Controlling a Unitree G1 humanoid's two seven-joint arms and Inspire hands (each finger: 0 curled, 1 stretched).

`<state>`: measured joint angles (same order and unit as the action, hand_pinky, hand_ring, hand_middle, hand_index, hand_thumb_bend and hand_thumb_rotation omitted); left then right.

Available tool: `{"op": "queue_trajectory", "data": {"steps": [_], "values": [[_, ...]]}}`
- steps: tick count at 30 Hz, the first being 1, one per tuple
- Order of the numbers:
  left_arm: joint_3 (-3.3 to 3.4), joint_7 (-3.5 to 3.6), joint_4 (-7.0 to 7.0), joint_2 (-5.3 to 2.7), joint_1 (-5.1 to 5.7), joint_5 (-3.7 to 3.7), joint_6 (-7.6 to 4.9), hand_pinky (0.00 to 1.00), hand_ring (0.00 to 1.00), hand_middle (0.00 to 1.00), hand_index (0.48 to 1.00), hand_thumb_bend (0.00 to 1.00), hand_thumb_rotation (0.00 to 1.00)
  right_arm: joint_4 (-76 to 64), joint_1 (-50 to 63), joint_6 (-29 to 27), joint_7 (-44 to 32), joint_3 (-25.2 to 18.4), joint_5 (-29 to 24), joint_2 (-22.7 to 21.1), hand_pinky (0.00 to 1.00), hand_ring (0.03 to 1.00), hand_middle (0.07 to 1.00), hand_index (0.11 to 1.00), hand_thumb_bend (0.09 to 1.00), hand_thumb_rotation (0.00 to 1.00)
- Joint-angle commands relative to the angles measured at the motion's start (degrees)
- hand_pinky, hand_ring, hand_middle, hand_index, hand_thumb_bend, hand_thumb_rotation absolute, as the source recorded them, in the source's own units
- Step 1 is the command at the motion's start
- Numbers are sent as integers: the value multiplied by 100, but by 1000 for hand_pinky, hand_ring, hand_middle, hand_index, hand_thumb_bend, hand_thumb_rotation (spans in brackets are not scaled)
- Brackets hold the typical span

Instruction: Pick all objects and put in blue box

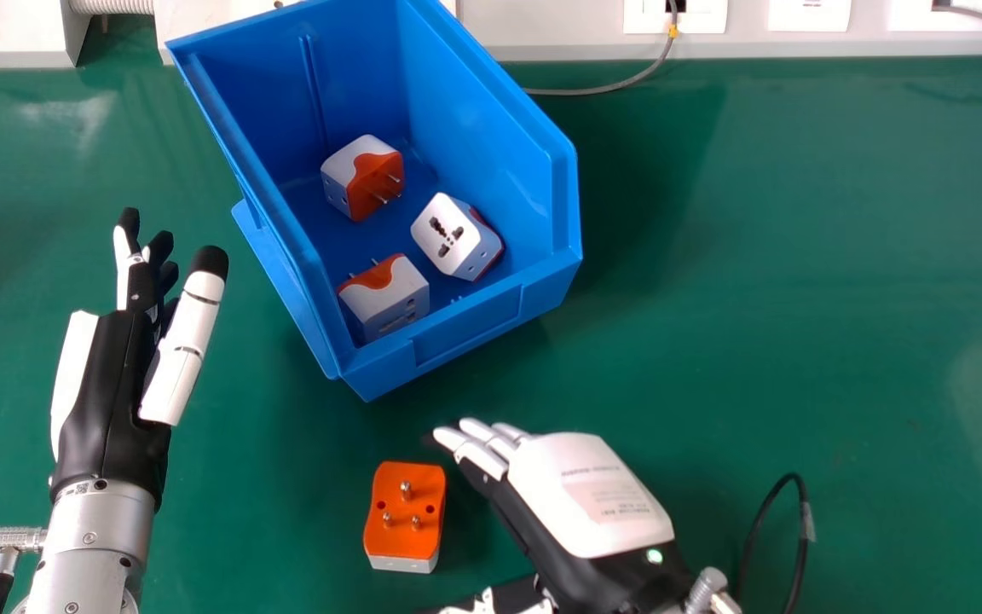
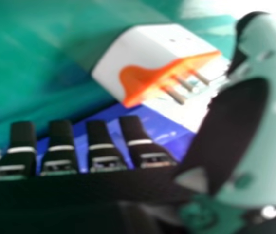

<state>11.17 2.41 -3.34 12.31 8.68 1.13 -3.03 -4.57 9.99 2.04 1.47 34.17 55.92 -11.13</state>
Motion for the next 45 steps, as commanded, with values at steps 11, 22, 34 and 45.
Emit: {"op": "queue_trajectory", "data": {"steps": [11,22,34,45], "values": [[36,59,-122,75,-47,-12,-78,962,988,1000,976,536,895,204,-144,145,364,161,80,175,992,976,996,966,529,558],[10,29,-247,41,-93,12,32,971,992,1000,977,536,895,648,-404,123,407,387,192,146,988,973,991,964,522,564],[1,94,-98,39,-202,-53,-51,972,994,1000,982,529,895,1070,-972,598,33,647,460,238,951,953,975,943,515,577],[4,92,-105,25,-239,-50,-34,976,1000,1000,990,528,894,1436,-1229,887,27,787,534,385,928,940,957,921,503,597]]}}
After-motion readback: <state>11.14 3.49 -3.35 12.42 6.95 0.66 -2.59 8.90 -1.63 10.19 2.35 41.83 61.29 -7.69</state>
